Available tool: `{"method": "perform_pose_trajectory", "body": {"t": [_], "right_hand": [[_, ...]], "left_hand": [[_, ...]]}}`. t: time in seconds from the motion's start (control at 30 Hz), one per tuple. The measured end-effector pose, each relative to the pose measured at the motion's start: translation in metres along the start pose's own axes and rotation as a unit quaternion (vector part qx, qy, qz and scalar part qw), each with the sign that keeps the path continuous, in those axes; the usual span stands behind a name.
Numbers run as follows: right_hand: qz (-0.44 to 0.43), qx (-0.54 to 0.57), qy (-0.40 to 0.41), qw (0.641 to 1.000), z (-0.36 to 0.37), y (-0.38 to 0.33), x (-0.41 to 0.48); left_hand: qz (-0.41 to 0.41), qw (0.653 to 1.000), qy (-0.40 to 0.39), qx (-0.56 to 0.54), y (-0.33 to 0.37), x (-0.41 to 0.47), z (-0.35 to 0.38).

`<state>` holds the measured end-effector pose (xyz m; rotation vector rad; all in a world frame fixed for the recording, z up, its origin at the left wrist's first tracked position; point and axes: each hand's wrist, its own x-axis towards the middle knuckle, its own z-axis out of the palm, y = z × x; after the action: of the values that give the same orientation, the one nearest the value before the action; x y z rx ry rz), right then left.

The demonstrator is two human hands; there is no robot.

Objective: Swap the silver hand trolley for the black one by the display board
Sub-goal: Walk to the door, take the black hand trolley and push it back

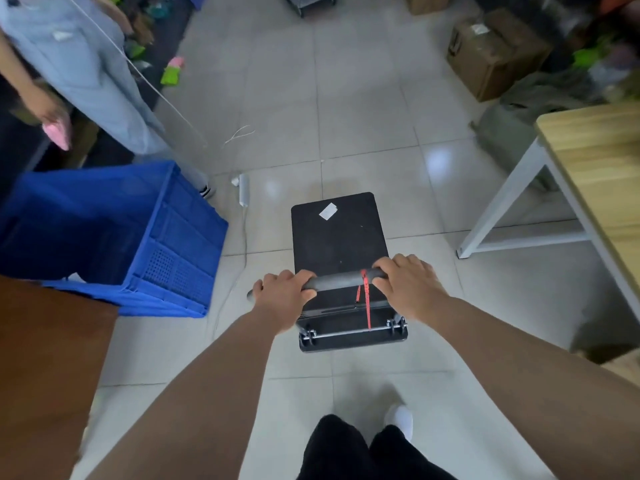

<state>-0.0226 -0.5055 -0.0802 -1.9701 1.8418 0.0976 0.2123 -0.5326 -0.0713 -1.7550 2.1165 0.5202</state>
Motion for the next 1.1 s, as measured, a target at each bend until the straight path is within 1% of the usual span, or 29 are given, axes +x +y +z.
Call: {"method": "perform_pose_trajectory", "body": {"t": [0.2, 0.37, 0.43, 0.53, 0.73, 0.87, 1.03, 1.1], "right_hand": [[0.01, 0.018, -0.007, 1.0, -0.04, 0.023, 0.089], [0.026, 0.018, 0.006, 0.999, -0.07, 0.031, 0.174], [0.031, 0.02, 0.01, 0.999, -0.085, 0.032, 0.213], [0.056, 0.029, -0.007, 0.998, -0.108, 0.041, 0.27], [0.079, 0.047, -0.003, 0.996, -0.154, 0.068, 0.368], [0.07, 0.04, 0.002, 0.997, -0.187, 0.094, 0.432], [0.034, 0.026, 0.019, 0.999, -0.233, 0.133, 0.52], [0.028, 0.025, 0.006, 0.999, -0.251, 0.149, 0.55]], "left_hand": [[0.009, 1.0, 0.004, -0.018, 0.004, 0.084, -0.044], [0.02, 1.0, 0.016, -0.017, -0.007, 0.172, -0.091], [0.025, 1.0, 0.011, -0.012, -0.012, 0.21, -0.114], [0.035, 0.999, 0.006, -0.004, -0.014, 0.266, -0.146], [0.041, 0.999, 0.003, 0.02, -0.003, 0.369, -0.204], [0.043, 0.999, 0.006, 0.02, 0.009, 0.435, -0.241], [0.025, 1.0, 0.013, 0.006, 0.028, 0.521, -0.285], [0.011, 1.0, 0.004, -0.001, 0.038, 0.55, -0.3]]}}
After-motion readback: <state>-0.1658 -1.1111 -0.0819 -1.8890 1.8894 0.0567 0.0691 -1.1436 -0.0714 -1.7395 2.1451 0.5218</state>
